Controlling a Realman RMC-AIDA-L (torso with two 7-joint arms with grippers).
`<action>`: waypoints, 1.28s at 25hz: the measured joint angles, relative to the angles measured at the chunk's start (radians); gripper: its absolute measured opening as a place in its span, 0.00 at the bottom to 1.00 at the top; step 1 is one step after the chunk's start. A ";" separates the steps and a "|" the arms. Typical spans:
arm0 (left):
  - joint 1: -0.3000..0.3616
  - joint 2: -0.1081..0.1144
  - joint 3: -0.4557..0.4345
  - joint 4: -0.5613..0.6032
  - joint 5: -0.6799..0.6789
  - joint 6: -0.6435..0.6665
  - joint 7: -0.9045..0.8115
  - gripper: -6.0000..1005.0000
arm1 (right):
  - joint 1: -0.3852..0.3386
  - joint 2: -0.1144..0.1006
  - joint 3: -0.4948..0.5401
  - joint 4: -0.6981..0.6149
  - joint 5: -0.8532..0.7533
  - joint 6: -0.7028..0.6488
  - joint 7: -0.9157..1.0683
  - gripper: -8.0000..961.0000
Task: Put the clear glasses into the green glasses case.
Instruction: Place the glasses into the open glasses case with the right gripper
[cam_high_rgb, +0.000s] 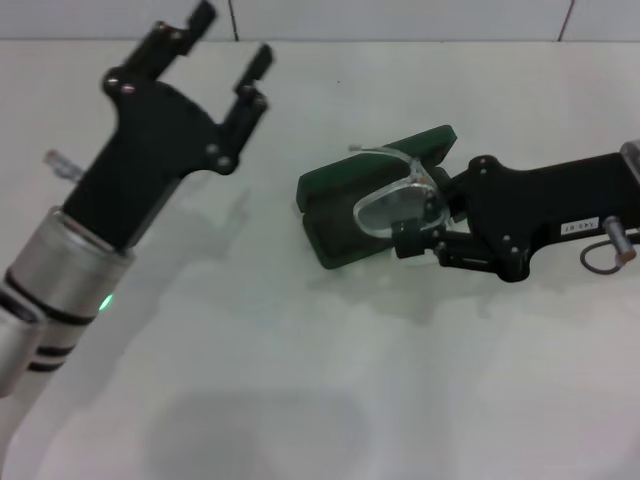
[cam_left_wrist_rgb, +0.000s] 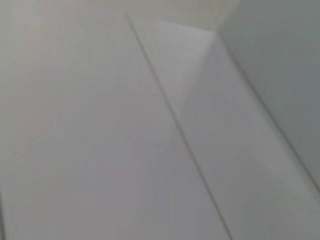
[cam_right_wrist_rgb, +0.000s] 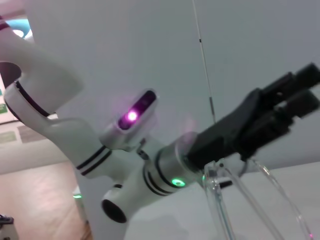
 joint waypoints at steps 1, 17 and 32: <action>0.011 0.000 -0.009 0.001 0.000 0.011 0.000 0.52 | 0.000 -0.001 0.000 -0.002 -0.001 0.004 -0.002 0.13; 0.080 0.002 -0.211 -0.061 -0.069 0.024 -0.358 0.52 | 0.022 0.068 -0.051 -0.432 -0.483 0.214 0.272 0.13; 0.085 0.006 -0.229 -0.116 -0.125 -0.005 -0.494 0.52 | -0.002 0.073 -0.470 -0.483 -0.609 0.634 0.387 0.13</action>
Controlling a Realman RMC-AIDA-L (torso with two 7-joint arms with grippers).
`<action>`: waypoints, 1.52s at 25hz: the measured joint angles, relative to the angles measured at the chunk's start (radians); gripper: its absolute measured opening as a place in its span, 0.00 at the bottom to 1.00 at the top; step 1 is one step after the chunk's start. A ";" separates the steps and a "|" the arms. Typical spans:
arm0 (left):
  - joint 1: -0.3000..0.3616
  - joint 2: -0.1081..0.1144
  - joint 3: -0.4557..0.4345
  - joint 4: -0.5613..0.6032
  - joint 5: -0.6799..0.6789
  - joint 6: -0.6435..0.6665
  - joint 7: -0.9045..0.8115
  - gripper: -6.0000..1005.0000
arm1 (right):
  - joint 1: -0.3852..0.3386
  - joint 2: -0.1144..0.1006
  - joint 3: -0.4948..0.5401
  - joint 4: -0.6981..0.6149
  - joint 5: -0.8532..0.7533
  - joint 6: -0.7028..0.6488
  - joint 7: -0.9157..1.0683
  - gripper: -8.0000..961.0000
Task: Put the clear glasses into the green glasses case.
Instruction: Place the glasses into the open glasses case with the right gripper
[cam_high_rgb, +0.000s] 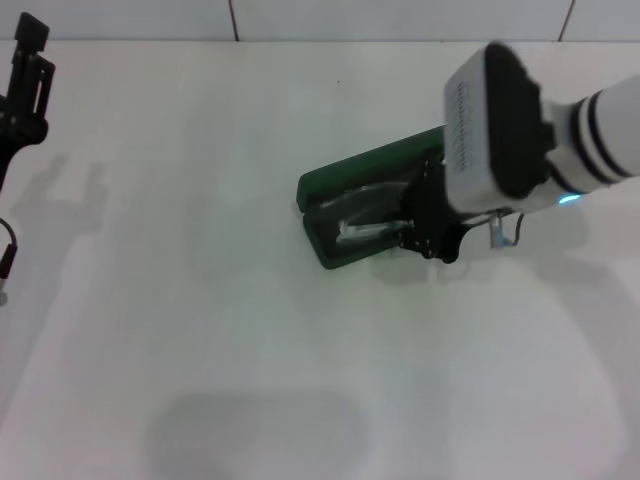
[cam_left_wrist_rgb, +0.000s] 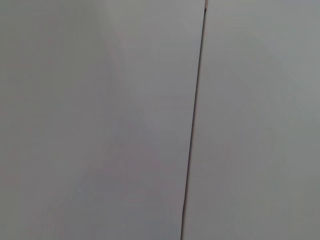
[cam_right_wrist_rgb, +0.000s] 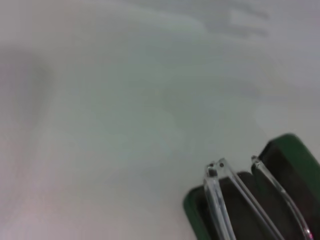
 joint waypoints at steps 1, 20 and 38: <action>-0.001 0.000 0.000 0.000 0.000 0.000 0.000 0.52 | -0.002 0.000 -0.031 -0.002 -0.017 0.034 0.015 0.13; 0.002 -0.003 0.007 0.000 0.005 0.000 -0.011 0.52 | -0.090 0.000 -0.223 -0.055 -0.133 0.302 0.027 0.13; 0.001 -0.001 0.007 0.000 0.005 -0.011 -0.023 0.52 | -0.126 -0.003 -0.236 -0.116 -0.193 0.347 0.020 0.13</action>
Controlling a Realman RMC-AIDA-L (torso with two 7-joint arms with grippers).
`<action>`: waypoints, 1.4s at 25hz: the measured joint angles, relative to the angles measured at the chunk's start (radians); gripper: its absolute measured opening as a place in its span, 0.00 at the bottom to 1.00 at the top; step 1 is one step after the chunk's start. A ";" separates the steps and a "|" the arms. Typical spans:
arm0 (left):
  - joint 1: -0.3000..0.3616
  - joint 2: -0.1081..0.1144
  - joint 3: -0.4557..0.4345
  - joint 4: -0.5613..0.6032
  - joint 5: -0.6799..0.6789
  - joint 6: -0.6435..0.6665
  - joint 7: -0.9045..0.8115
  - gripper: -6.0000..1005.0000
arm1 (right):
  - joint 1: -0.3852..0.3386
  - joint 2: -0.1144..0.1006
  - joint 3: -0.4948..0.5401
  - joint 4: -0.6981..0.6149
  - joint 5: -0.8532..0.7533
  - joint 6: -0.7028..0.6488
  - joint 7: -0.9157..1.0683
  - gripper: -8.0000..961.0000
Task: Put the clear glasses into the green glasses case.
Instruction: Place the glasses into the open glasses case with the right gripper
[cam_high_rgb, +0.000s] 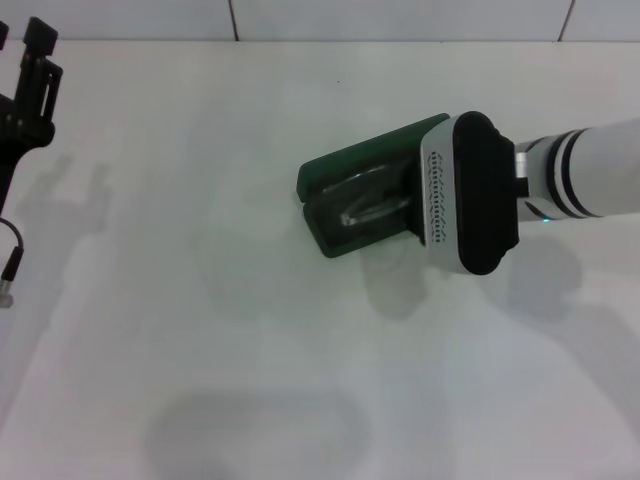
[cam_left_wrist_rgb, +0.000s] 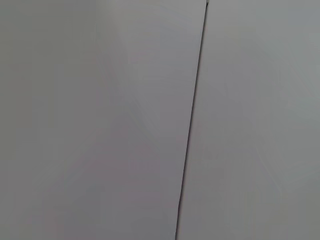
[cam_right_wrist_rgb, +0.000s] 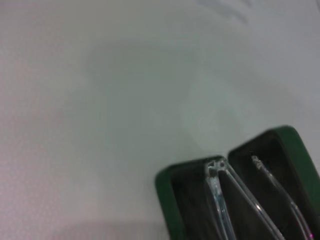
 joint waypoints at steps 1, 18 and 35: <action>-0.003 0.000 0.000 0.000 0.000 -0.001 -0.002 0.52 | -0.001 0.000 0.000 0.001 -0.013 0.007 -0.001 0.13; -0.010 -0.001 0.004 0.004 0.015 -0.017 -0.002 0.52 | 0.010 0.004 -0.006 0.003 -0.026 -0.023 -0.003 0.13; -0.011 -0.003 0.004 0.009 0.040 -0.030 -0.002 0.53 | -0.010 0.003 0.035 -0.031 -0.023 -0.028 0.016 0.42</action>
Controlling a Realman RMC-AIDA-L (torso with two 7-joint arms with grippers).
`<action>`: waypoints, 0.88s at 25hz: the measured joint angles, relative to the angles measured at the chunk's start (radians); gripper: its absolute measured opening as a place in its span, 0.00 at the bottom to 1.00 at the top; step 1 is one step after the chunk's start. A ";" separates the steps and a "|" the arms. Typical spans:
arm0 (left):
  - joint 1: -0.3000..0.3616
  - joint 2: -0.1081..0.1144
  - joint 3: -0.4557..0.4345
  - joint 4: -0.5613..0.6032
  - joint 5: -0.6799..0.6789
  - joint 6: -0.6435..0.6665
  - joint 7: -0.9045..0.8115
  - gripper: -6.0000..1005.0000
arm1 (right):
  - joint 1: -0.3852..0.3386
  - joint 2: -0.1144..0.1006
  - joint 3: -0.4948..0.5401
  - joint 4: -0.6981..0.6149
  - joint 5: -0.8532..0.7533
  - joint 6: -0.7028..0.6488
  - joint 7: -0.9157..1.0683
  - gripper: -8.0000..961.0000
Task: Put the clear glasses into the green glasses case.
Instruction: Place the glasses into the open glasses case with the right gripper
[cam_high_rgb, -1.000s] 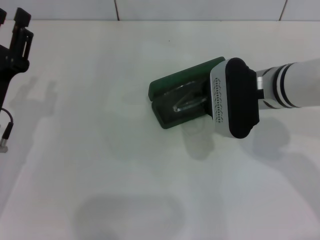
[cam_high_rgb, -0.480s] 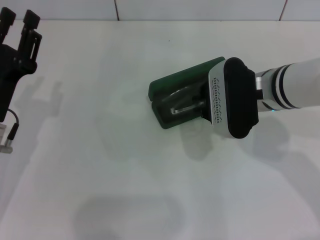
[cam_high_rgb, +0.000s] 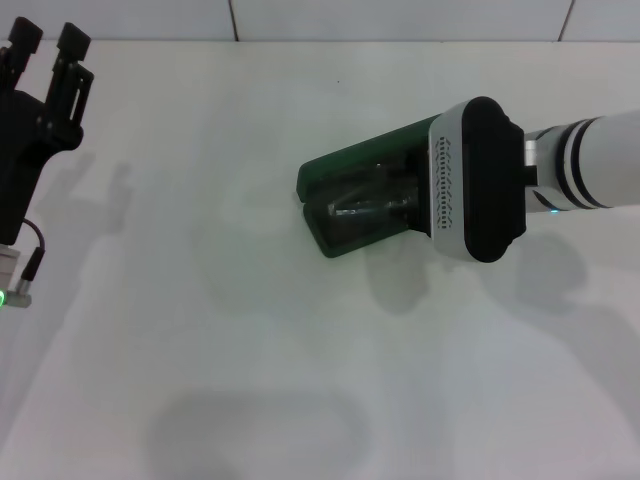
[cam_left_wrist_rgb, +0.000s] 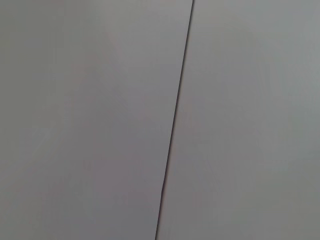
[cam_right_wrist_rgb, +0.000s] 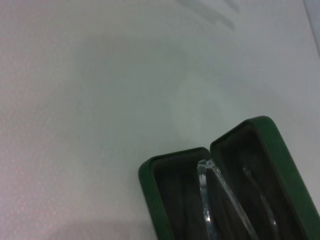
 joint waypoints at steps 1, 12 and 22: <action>0.000 0.000 0.000 0.000 0.000 0.000 0.000 0.53 | -0.001 0.000 0.001 -0.001 0.000 0.000 0.000 0.42; -0.011 0.000 0.000 0.002 0.000 -0.034 0.000 0.53 | -0.012 0.000 -0.007 0.009 -0.006 -0.006 -0.002 0.42; -0.005 0.001 -0.002 0.002 -0.004 -0.047 0.000 0.53 | -0.020 -0.003 0.010 -0.054 0.031 -0.073 -0.009 0.41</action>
